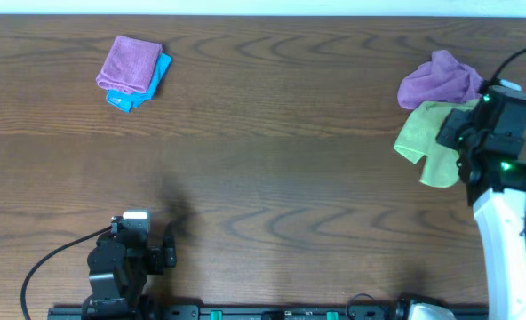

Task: Fold the cloth
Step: 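Lift the green cloth with the right gripper and drag it leftward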

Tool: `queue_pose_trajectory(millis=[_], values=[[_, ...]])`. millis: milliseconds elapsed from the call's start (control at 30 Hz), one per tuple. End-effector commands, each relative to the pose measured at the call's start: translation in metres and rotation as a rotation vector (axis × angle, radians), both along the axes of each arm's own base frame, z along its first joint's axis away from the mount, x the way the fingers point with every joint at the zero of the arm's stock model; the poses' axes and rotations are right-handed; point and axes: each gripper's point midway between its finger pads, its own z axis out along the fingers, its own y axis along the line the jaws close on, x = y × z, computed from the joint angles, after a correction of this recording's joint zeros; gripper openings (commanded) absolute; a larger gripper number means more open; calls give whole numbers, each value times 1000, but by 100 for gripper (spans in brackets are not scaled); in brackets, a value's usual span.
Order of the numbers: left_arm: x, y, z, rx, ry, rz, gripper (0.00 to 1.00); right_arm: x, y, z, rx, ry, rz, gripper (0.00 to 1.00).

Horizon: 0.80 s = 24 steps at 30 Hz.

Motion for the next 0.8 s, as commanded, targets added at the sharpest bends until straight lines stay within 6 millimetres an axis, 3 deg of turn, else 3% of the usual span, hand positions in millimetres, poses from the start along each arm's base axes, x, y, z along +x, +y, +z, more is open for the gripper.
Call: queue_pose_trajectory(millis=[0,133,333,467,567,600,667,700,733,767], values=[[-1,0,-3,6,7,-2,95,3,46,21,16,-49,182,1],[-1,0,-3,6,7,-2,95,0,108,33,76,-89,381,2],[-1,0,-3,6,7,-2,95,-27,238,43,225,-113,810,1],[-1,0,-3,6,7,-2,95,-38,285,41,239,-115,944,2],[-1,0,-3,6,7,-2,95,-32,301,23,205,-85,984,2],[-1,0,-3,6,7,-2,95,-20,293,8,161,-59,922,10],[-1,0,-3,6,7,-2,95,9,265,-16,75,-23,721,56],[-1,0,-3,6,7,-2,95,21,248,-27,41,-9,619,71],[-1,0,-3,6,7,-2,95,26,241,-33,32,0,580,93],[-1,0,-3,6,7,-2,95,28,240,-37,44,11,574,99]])
